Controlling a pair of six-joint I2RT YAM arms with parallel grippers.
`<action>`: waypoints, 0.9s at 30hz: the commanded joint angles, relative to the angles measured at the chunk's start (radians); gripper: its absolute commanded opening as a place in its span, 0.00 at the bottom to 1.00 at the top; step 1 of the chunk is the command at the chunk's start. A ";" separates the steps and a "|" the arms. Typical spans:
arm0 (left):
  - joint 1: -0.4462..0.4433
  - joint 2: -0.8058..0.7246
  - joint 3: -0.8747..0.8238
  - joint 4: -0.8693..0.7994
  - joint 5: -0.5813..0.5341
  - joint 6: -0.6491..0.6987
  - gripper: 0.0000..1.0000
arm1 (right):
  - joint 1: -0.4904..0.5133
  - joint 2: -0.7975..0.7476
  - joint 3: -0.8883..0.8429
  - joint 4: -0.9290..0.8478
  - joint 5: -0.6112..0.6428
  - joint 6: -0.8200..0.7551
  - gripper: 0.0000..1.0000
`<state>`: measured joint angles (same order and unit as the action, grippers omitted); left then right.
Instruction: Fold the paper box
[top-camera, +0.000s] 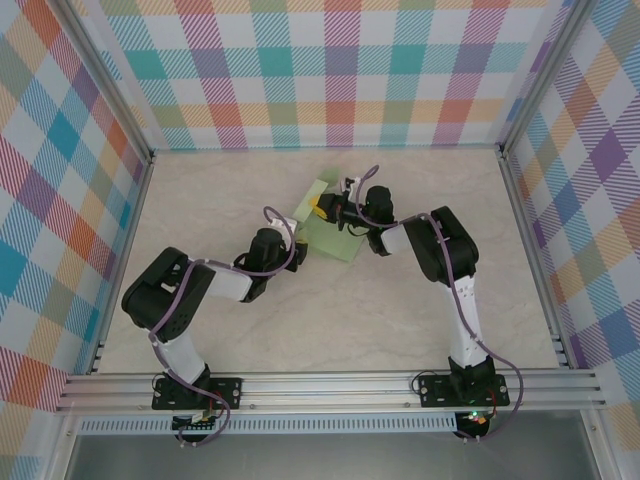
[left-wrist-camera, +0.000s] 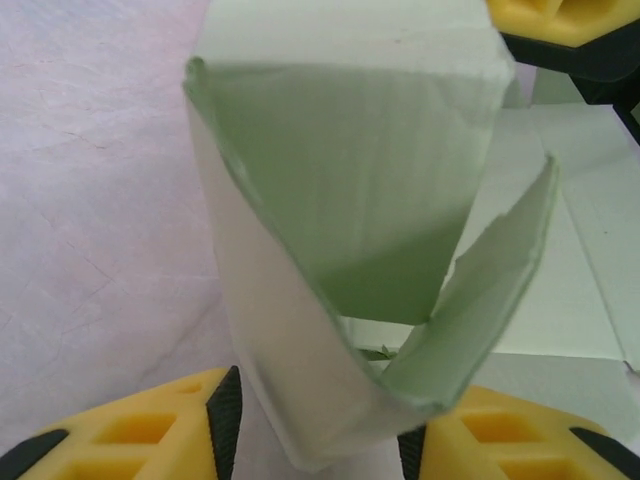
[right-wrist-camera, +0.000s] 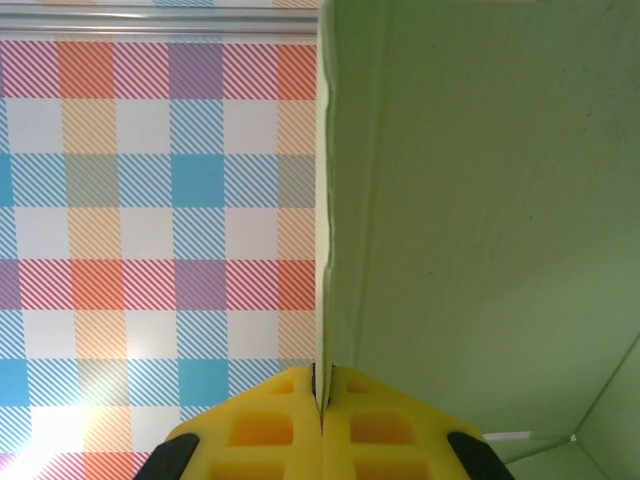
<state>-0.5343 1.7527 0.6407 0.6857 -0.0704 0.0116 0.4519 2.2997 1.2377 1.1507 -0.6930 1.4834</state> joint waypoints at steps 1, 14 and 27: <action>-0.003 0.010 0.049 0.022 0.001 -0.012 0.38 | 0.001 0.011 -0.020 0.012 -0.030 -0.035 0.04; -0.010 0.037 0.121 0.011 0.026 -0.108 0.32 | 0.011 -0.024 -0.083 0.009 -0.008 -0.034 0.05; -0.048 0.108 0.152 0.086 -0.001 -0.197 0.37 | 0.036 -0.037 -0.102 0.031 0.032 -0.001 0.06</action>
<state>-0.5583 1.8473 0.7410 0.7052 -0.0624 -0.1593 0.4480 2.2845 1.1702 1.1934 -0.6079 1.4807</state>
